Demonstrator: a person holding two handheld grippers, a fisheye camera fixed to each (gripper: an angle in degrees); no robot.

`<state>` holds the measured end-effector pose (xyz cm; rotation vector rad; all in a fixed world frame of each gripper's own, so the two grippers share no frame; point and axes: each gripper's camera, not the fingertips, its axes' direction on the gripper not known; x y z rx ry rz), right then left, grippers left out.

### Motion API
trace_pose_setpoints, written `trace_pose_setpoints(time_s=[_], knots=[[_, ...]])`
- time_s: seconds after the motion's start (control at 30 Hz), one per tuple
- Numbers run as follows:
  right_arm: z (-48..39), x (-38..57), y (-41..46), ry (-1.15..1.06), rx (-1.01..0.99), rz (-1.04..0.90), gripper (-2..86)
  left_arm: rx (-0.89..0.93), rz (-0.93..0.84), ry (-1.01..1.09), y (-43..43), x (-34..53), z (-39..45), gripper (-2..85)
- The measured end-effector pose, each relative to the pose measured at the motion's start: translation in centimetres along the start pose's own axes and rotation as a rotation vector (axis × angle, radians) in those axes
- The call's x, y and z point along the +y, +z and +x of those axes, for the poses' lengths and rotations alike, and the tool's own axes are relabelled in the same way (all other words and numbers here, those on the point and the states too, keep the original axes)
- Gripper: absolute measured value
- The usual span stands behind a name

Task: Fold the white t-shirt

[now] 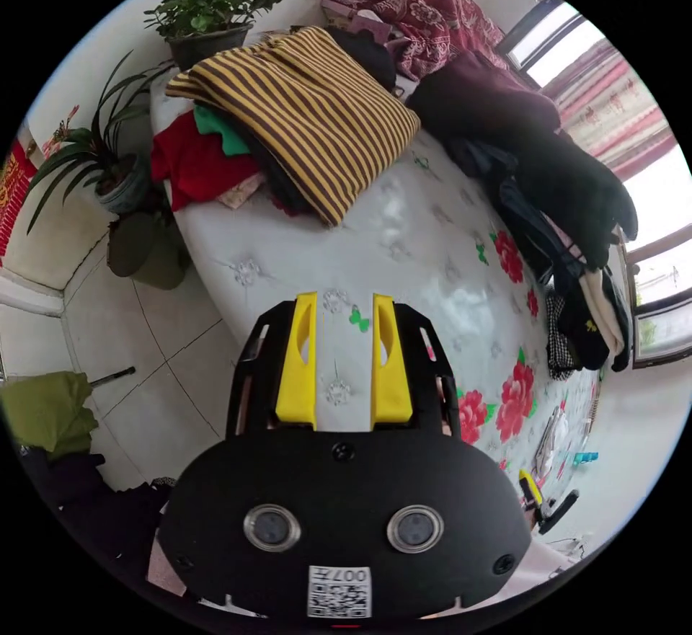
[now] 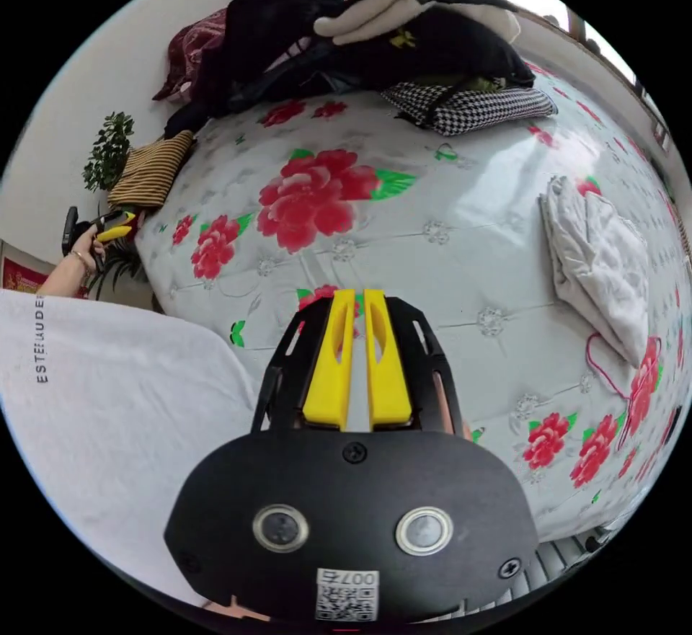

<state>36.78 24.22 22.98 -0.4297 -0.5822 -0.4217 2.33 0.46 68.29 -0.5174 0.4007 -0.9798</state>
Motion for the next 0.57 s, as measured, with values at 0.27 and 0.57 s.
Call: trace_pose_setpoints(time_s=[0.27,0.57], knots=[[-10.9,-0.2,6.7,-0.205,0.013,-0.31,1.8,-0.062,0.078,-0.034,0.0,-10.9,-5.2,12.6],[-10.3,1.3,5.6,0.026,-0.079,-0.173,4.2,0.005,-0.035,0.009,2.9,-15.3,-6.6,6.5]])
